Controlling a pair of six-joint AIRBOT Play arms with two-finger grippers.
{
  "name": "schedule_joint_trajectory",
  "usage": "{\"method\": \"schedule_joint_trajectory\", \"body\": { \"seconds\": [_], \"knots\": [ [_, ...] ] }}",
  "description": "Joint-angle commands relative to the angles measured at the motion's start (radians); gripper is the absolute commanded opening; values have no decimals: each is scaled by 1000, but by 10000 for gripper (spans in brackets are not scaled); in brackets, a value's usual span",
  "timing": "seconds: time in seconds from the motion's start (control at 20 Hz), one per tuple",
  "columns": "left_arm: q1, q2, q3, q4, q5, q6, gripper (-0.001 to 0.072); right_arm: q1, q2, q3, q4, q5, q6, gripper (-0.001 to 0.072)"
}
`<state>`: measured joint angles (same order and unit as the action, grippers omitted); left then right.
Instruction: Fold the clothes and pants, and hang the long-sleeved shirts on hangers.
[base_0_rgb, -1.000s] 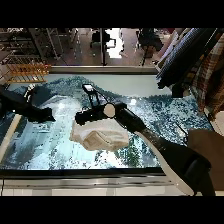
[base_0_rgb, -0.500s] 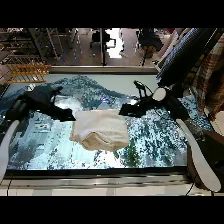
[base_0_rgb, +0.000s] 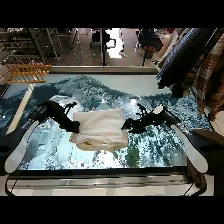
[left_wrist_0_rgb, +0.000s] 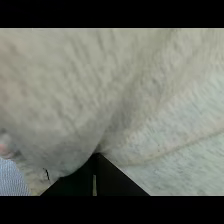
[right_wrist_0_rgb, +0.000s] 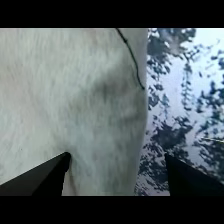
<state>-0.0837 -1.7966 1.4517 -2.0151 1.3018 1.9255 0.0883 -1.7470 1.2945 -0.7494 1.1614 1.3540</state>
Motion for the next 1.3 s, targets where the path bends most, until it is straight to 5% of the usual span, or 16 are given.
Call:
{"method": "schedule_joint_trajectory", "body": {
  "seconds": [0.0, 0.3, 0.35, 0.4, 0.45, 0.5, 0.85, 1.25],
  "knots": [
    [3, -25, -1, 40, -5, -2, 18, -2, -96, 31, 146, -2, -100, 699],
    [3, -25, -1, 36, -4, -3, 18, 58, -168, 47, 388, 29, -224, 649],
    [3, -24, -1, 24, -4, -3, 18, 77, -170, 50, 389, 26, -223, 579],
    [3, -23, -1, 15, -4, -2, 18, 90, -170, 50, 394, 26, -223, 433],
    [3, -18, -1, 13, -1, -3, 18, 97, -168, 50, 407, 30, -223, 143],
    [4, -8, -1, 14, 12, -2, 18, 95, -161, 50, 420, 47, -221, 28],
    [25, 277, -1, 18, 202, 2, 19, -129, 162, 26, 370, 83, -144, 27],
    [20, 466, -2, 10, 312, 4, 19, -925, 577, -80, 196, 38, -91, 27]
  ]
}}
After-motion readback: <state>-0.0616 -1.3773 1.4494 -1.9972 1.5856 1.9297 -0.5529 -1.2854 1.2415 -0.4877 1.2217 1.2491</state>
